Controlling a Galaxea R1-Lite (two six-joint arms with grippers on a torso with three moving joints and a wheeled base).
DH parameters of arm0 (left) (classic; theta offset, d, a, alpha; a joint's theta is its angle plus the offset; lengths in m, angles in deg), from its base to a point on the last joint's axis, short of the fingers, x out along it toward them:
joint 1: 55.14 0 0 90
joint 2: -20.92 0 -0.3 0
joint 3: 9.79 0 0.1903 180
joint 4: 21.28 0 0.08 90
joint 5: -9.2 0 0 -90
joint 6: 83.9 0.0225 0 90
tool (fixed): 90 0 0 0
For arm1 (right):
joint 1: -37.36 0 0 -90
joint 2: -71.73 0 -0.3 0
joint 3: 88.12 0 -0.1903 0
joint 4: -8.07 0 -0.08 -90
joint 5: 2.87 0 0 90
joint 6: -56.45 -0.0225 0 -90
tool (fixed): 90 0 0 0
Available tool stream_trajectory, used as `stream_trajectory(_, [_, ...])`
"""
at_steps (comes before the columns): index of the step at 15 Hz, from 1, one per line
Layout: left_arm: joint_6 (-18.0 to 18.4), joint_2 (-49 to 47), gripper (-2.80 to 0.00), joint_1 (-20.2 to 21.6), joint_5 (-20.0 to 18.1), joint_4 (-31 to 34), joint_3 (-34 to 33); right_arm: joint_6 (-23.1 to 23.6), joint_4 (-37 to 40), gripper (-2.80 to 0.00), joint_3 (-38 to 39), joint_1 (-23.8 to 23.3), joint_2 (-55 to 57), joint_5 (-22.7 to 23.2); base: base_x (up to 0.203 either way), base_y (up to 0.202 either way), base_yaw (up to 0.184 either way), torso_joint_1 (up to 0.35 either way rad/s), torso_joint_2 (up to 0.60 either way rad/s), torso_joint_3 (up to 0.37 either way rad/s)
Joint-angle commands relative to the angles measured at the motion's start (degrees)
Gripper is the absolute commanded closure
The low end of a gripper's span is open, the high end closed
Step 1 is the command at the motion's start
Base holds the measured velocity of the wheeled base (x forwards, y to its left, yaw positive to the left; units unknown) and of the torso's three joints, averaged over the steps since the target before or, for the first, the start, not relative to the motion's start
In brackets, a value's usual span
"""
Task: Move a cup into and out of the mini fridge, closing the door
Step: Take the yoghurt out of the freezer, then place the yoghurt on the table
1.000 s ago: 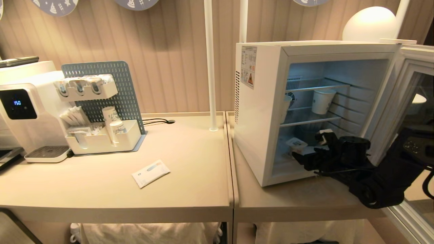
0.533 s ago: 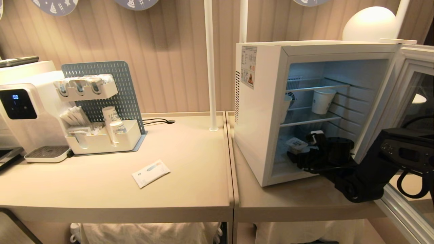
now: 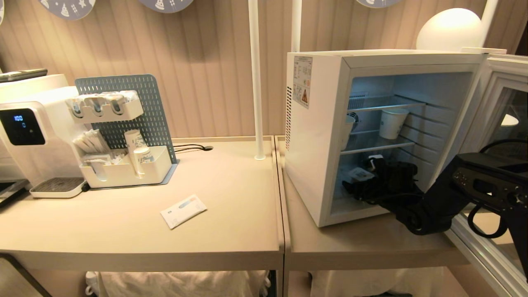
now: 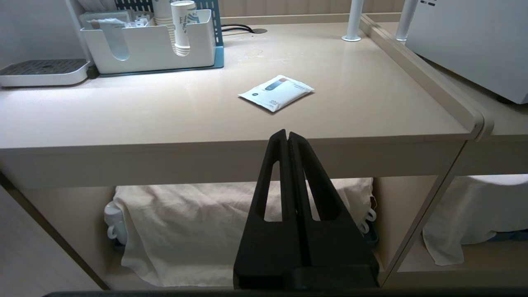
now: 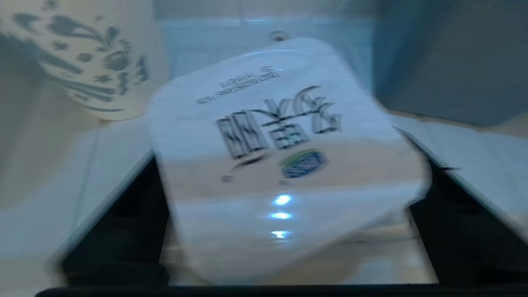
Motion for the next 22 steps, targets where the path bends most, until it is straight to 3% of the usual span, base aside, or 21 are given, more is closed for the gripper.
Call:
stream_trajectory(1, [0.0, 0.0, 0.00, 0.0, 0.0, 0.0, 0.0, 0.1, -0.2, 0.00, -0.4, 0.3, 0.3, 0.0, 0.000, 0.000, 0.000, 0.000, 0.00, 0.000])
stream_trajectory(8, [0.0, 0.0, 0.00, 0.0, 0.0, 0.0, 0.0, -0.2, -0.5, 0.00, 3.5, 0.2, -4.4, 0.0, 0.000, 0.000, 0.000, 0.000, 0.00, 0.000])
stream_trajectory(12, [0.0, 0.0, 0.00, 0.0, 0.0, 0.0, 0.0, -0.2, -1.0, 0.00, 9.7, 0.3, -11.3, 0.0, 0.000, 0.000, 0.000, 0.000, 0.00, 0.000])
stream_trajectory(14, [0.0, 0.0, 0.00, 0.0, 0.0, 0.0, 0.0, -0.2, -1.1, 0.00, 14.8, 0.7, -18.2, -2.2, 0.000, 0.000, 0.000, 0.000, 0.00, 0.000])
stream_trajectory(19, [0.0, 0.0, 0.00, 0.0, 0.0, 0.0, 0.0, 0.7, -3.4, 0.00, 28.9, 2.3, -44.8, -20.3, 0.000, 0.000, 0.000, 0.000, 0.00, 0.000])
stream_trajectory(22, [0.0, 0.0, 0.00, 0.0, 0.0, 0.0, 0.0, 3.8, -3.2, 0.00, 35.2, 4.0, -64.6, -33.1, 0.000, 0.000, 0.000, 0.000, 0.00, 0.000])
